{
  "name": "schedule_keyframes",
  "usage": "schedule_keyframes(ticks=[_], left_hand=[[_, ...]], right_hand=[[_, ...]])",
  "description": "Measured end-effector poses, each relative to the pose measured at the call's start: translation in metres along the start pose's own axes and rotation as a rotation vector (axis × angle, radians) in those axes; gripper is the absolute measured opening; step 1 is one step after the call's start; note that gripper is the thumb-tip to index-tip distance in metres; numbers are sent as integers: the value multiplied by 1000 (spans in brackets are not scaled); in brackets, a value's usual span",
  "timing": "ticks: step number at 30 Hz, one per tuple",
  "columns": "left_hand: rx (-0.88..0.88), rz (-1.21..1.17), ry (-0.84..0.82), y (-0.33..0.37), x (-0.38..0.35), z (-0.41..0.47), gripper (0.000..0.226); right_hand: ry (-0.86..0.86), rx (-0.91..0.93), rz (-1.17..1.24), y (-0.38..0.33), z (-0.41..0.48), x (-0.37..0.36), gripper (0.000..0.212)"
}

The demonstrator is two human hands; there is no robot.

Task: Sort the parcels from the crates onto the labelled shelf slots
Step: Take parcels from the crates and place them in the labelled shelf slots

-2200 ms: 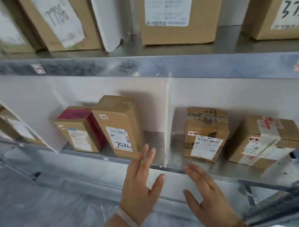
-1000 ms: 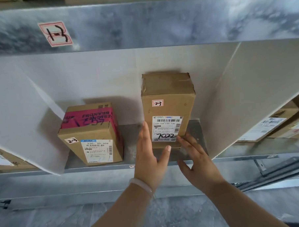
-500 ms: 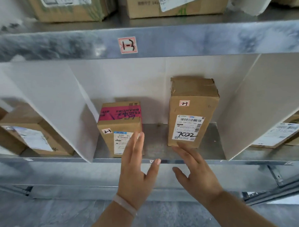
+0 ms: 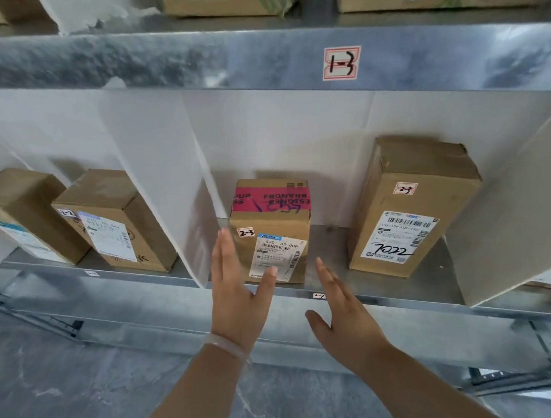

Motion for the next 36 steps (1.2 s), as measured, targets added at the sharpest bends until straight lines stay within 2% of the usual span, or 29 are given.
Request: schedule_keyframes(ticks=[16,28,33,36], left_hand=[[-32,-110,-112,-17,-22,29,93],[-1,-55,-129,-19,-24,37,94],[-35,41,-142,-10,-6,23,88],[-43,80,-93,0,17,2,82]], right_hand=[[6,-110,58,-1,36,-6,93],[2,-128,44,-3,42,-5,90],[62,-61,-23,-11,24,3,83],[17,25,-66,-22,13,4,77]])
Point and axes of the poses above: each hand's wrist, its own z-axis towards the middle knuckle, its own x-axis out of the back of the hand, y = z × x, the point moved 1 cm from there along z, towards the middle knuckle, and after that the axes turned 6 degrees about -z, right-handed, at the moved point
